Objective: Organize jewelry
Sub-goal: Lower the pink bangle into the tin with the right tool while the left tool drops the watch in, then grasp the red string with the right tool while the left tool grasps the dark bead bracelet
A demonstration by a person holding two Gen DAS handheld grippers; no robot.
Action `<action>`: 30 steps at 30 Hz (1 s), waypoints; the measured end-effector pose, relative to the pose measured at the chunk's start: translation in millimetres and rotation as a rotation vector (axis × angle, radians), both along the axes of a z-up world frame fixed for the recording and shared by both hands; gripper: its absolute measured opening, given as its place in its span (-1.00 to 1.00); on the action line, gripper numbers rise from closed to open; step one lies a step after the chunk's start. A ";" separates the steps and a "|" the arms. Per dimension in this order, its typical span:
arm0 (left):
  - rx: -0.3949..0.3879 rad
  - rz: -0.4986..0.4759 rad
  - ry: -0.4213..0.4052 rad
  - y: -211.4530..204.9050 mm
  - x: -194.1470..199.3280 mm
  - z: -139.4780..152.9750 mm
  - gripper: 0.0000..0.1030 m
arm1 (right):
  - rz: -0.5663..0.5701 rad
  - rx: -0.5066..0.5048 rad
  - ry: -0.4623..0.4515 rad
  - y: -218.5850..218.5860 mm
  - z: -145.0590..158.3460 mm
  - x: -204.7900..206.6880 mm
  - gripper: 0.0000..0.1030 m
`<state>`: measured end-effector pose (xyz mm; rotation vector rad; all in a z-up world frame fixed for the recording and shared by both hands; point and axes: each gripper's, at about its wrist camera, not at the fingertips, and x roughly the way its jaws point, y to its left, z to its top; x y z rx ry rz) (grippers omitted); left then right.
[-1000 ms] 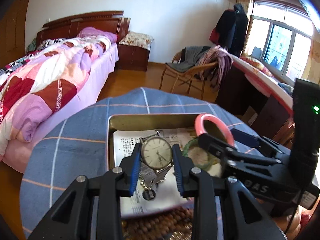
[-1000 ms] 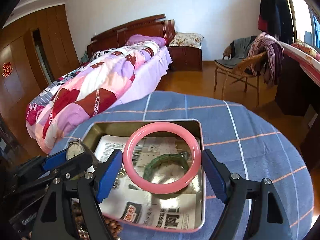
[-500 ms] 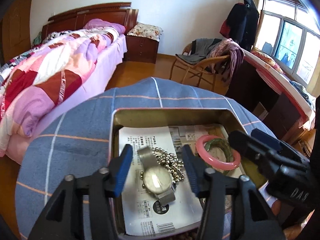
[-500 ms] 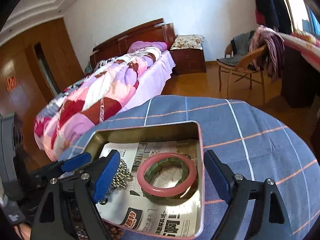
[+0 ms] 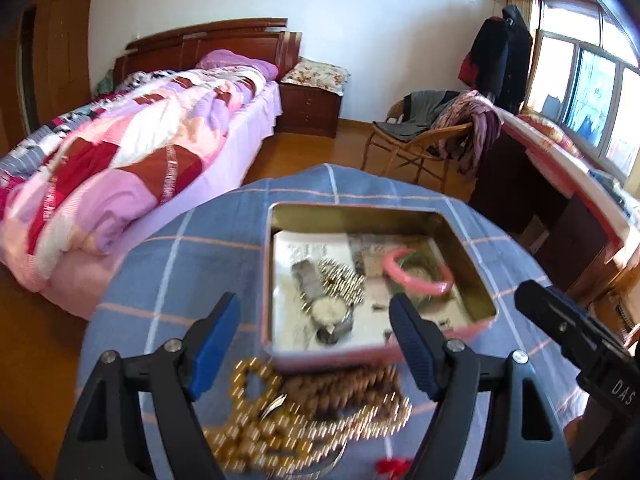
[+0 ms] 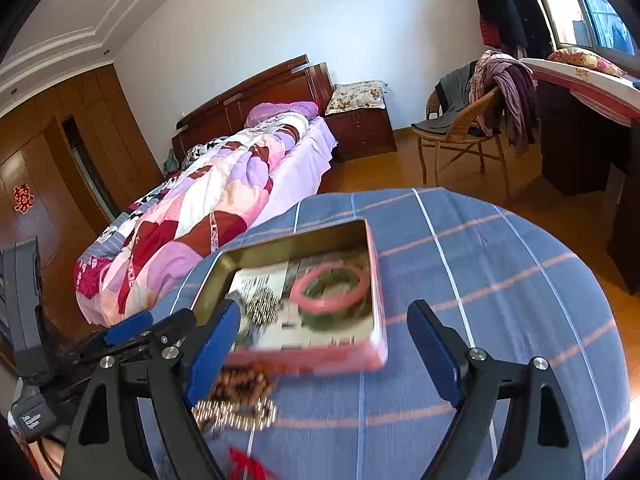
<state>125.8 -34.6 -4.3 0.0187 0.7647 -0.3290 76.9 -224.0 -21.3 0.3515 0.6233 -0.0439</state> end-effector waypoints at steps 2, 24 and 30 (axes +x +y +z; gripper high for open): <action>0.039 0.022 -0.019 1.8 -12.0 0.8 0.62 | 0.005 -0.006 0.007 4.1 0.1 -12.4 0.66; 0.114 0.113 -0.007 64.1 -109.2 -37.3 0.90 | 0.044 -0.019 0.064 17.4 -19.3 -90.0 0.66; 0.129 0.099 0.028 71.2 -116.3 -51.7 0.87 | 0.099 -0.045 0.100 32.9 -32.5 -90.3 0.66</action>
